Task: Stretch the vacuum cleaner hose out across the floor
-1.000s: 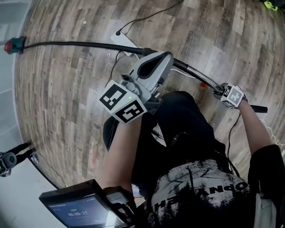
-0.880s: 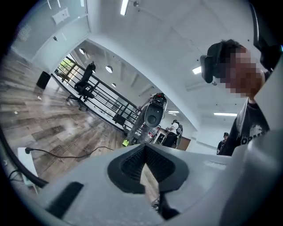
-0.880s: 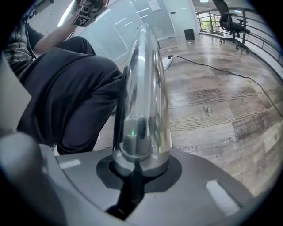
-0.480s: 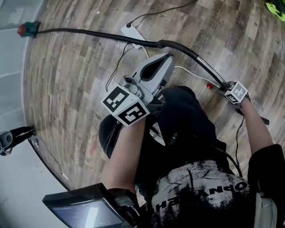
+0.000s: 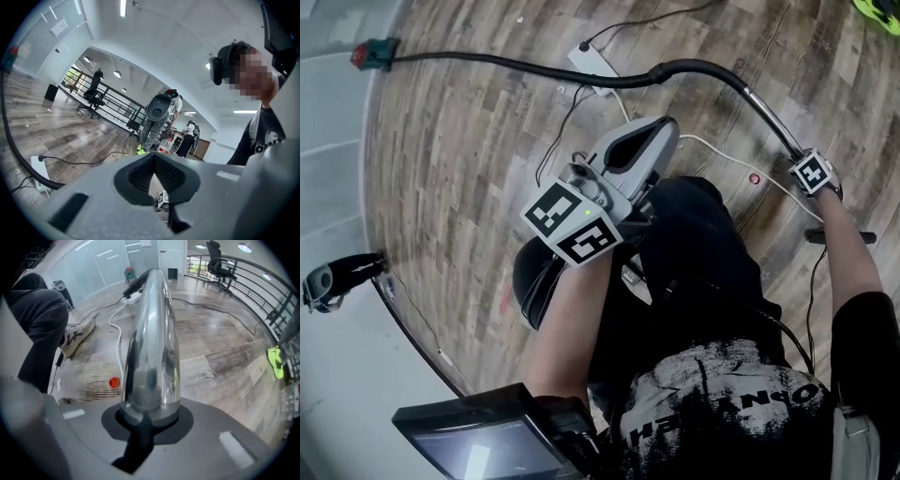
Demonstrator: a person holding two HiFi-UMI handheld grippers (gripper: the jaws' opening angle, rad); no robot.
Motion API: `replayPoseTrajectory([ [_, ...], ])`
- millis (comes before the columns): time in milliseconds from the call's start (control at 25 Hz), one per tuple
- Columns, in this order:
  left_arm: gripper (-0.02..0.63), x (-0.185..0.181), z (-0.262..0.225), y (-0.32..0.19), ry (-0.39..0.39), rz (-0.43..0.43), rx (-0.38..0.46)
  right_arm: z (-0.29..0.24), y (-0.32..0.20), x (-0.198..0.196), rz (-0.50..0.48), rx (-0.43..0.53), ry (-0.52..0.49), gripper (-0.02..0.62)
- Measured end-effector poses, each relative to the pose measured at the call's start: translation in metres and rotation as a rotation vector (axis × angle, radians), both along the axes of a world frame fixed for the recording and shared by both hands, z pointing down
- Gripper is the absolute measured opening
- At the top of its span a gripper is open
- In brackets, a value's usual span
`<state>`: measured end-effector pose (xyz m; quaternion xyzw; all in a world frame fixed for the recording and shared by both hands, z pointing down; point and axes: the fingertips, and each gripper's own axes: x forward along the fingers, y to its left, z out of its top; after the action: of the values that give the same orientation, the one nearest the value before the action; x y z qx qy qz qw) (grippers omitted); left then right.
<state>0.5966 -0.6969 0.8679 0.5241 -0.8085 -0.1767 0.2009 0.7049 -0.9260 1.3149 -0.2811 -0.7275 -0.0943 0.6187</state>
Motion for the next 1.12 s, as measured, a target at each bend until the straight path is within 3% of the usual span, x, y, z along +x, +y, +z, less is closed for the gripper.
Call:
replayPoseTrajectory([
  [120,0.000,0.005,0.010,0.009,0.017,-0.013,-0.025,0.027,-0.013,-0.010,0.051,0.070,0.011,0.048],
  [360,0.000,0.008,0.027,0.022,0.024,-0.032,-0.055,0.059,-0.009,-0.016,0.087,0.095,0.038,0.052],
  [520,0.000,0.011,0.037,0.026,0.040,-0.035,-0.061,0.064,-0.026,-0.013,0.075,0.238,0.029,0.063],
  [720,0.000,0.010,0.032,0.023,0.033,-0.021,-0.042,0.053,-0.047,-0.015,0.062,0.359,-0.027,0.189],
  [920,0.000,0.004,0.032,0.022,0.036,-0.023,-0.014,0.044,-0.050,-0.009,0.040,0.344,-0.042,0.200],
  [1120,0.000,-0.002,0.030,0.021,0.030,-0.018,0.003,0.032,-0.043,-0.012,0.031,0.291,-0.109,0.147],
])
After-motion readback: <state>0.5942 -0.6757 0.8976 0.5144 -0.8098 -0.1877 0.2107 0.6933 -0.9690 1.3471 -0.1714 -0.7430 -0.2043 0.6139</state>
